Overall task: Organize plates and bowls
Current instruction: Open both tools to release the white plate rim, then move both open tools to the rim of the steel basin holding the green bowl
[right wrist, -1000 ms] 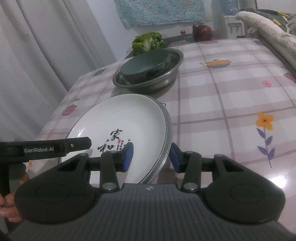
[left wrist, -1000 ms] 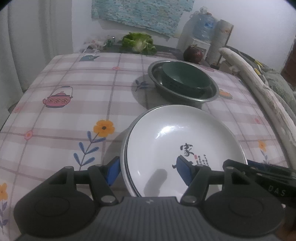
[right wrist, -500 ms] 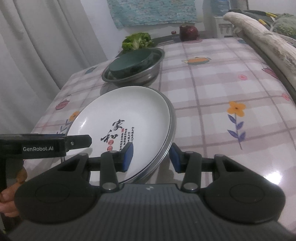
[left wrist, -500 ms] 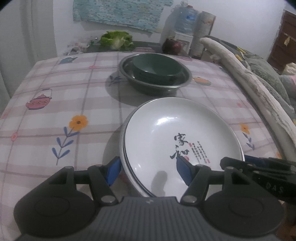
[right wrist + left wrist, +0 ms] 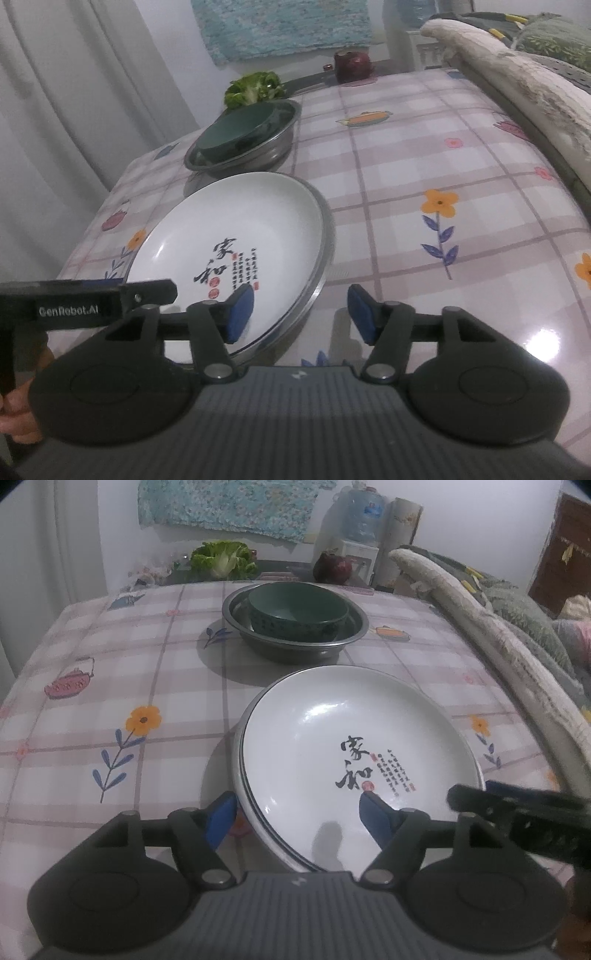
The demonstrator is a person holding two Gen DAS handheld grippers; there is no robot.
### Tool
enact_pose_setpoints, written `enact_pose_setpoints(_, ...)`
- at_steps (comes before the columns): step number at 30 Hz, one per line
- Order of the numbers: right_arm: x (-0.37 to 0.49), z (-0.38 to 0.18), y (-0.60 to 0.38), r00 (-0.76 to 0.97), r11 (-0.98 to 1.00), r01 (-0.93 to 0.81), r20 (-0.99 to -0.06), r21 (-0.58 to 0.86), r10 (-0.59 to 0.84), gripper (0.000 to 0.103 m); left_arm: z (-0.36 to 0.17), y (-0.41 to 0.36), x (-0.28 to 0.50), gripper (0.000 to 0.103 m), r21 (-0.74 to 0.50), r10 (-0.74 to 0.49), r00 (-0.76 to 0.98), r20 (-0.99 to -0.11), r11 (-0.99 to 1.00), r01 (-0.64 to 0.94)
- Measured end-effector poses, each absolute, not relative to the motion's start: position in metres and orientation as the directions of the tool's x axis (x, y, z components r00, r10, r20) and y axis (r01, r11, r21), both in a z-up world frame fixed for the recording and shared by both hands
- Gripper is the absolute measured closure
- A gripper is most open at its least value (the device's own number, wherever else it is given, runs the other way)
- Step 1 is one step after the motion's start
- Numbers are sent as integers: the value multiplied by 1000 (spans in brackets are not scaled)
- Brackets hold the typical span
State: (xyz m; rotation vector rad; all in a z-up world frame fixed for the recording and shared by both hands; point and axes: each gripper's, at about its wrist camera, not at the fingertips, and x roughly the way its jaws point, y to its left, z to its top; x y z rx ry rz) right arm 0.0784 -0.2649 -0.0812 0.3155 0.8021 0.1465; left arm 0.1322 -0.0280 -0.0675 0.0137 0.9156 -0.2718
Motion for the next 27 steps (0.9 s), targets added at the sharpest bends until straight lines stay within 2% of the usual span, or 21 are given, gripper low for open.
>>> enact_pose_setpoints(1, 78, -81, -267, 692, 942, -5, -679, 335, 245, 39, -67, -29, 132, 27, -96, -221, 581, -783, 966, 239)
enact_pose_setpoints(3, 76, -80, -271, 700, 942, 14, -676, 334, 230, 23, -66, -32, 132, 26, -86, -215, 588, -780, 967, 241)
enact_pose_setpoints(5, 76, -78, -274, 708, 944, 22, -672, 330, 218, 20, -64, -31, 131, 21, -83, -211, 596, -774, 968, 235)
enact_pose_setpoints(14, 68, -61, -287, 757, 958, 56, -638, 280, 142, 1, -53, -19, 130, 17, -68, -173, 631, -756, 980, 187)
enact_pose_setpoints(27, 62, -26, -283, 798, 992, 87, -603, 94, -13, 1, -35, -14, 127, 13, -72, -175, 660, -731, 981, 180)
